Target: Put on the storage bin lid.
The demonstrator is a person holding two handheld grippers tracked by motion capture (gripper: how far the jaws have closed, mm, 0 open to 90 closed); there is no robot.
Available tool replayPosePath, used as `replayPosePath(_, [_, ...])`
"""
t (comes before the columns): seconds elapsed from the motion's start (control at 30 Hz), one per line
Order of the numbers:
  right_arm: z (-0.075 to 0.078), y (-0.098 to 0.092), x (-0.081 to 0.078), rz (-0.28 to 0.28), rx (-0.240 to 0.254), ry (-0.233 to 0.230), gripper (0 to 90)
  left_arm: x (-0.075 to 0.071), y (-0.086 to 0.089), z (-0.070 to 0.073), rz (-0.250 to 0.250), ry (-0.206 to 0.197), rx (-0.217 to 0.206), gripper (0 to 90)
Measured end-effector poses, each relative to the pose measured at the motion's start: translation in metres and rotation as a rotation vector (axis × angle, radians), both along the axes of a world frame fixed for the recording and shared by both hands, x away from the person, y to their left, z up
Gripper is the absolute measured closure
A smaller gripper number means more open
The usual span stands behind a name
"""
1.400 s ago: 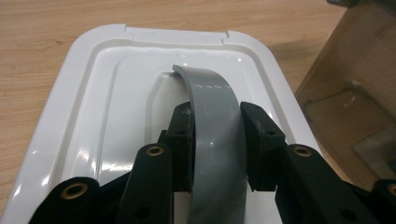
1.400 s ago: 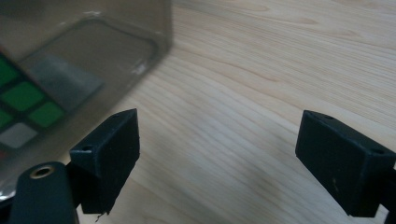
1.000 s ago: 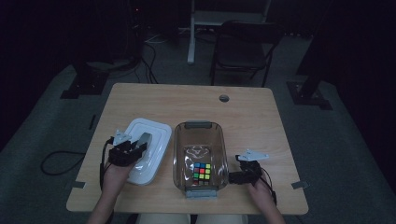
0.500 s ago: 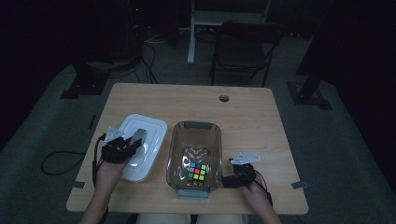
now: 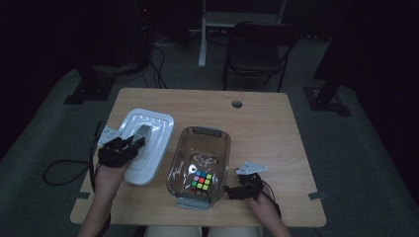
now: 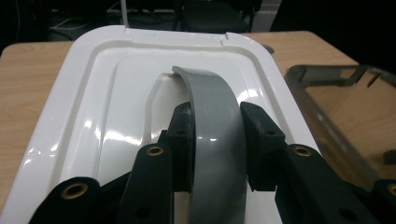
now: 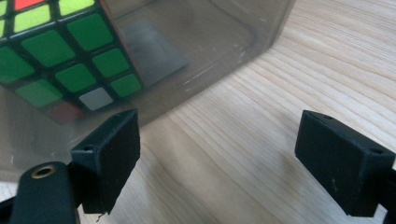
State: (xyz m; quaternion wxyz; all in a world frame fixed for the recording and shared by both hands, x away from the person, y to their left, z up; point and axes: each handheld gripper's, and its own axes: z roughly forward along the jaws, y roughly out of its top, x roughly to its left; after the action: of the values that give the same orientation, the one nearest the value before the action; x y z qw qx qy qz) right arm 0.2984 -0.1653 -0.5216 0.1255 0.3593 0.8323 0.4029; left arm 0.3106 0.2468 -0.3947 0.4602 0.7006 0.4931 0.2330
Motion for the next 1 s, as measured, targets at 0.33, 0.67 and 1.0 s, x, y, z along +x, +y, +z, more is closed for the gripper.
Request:
replayPosePath(0.33, [0.003, 0.019, 0.001, 0.023, -0.026, -0.012, 14.0, 0.0, -0.008, 0.015, -0.065, -0.006, -0.009, 68.5])
replayPosePath(0.67, [0.004, 0.048, 0.003, 0.061, -0.023, -0.019, 13.7, 0.0, -0.027, 0.024, -0.129, -0.011, 0.01, 68.5])
replayPosePath(1.0, [0.004, 0.084, 0.01, 0.089, -0.009, -0.012, 13.2, 0.003, -0.043, 0.022, -0.179, 0.003, 0.02, 68.5])
